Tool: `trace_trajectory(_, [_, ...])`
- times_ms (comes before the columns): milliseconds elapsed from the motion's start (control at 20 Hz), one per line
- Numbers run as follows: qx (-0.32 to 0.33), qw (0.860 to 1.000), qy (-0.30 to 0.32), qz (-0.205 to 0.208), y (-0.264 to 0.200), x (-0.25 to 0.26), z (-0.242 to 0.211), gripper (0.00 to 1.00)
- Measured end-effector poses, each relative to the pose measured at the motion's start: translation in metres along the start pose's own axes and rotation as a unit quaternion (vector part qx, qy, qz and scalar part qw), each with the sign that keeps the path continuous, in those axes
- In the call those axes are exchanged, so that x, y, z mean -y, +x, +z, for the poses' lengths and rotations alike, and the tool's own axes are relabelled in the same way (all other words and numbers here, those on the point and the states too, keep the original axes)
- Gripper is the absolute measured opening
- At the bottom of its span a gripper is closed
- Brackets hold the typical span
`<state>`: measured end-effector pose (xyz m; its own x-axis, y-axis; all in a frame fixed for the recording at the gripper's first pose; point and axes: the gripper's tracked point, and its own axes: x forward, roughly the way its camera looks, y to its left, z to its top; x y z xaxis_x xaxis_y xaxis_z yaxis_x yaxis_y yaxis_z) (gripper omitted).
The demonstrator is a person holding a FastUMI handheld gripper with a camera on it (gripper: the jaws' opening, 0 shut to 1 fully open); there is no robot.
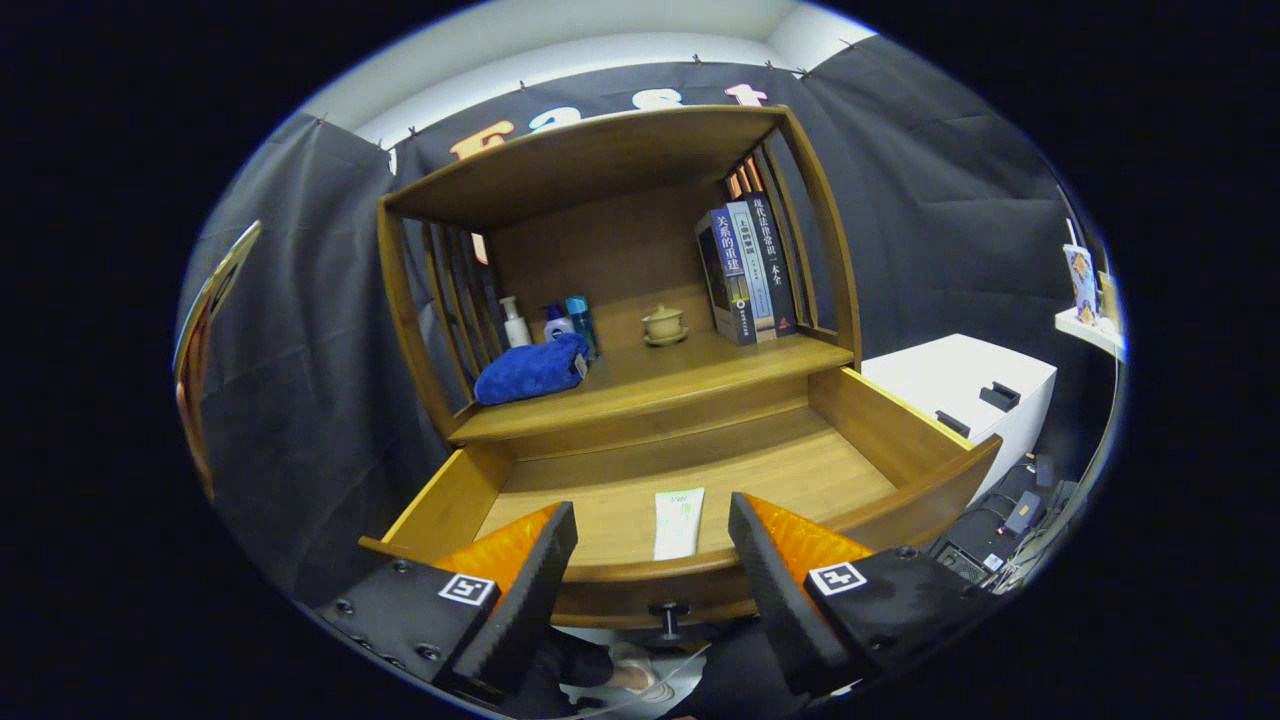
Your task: Pull open the drawer, take out the items inside it, and place them on the countertop above the cabinet.
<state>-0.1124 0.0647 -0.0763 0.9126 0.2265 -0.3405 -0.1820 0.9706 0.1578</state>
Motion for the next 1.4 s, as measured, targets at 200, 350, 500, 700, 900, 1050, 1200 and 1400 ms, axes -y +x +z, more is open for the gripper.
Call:
trace_trajectory(200, [-0.008, 0.999, -0.039, 0.007, 0.034, -0.007, 0.021, 0.98])
trace_trajectory(350, [-0.054, 0.998, -0.025, 0.023, 0.068, -0.018, 0.018, 0.98])
trace_trajectory(500, [-0.102, 0.994, -0.024, 0.026, 0.099, -0.018, 0.009, 0.99])
trace_trajectory(700, [-0.185, 0.982, -0.036, 0.018, 0.131, -0.015, -0.024, 0.99])
trace_trajectory(900, [-0.264, 0.963, -0.047, -0.007, 0.146, -0.008, -0.047, 0.99])
trace_trajectory(1050, [-0.313, 0.948, -0.051, -0.019, 0.154, 0.001, -0.063, 0.99])
trace_trajectory(1200, [-0.362, 0.929, -0.062, -0.034, 0.153, 0.007, -0.081, 0.99])
trace_trajectory(1400, [-0.391, 0.917, -0.070, -0.043, 0.153, 0.014, -0.095, 1.00])
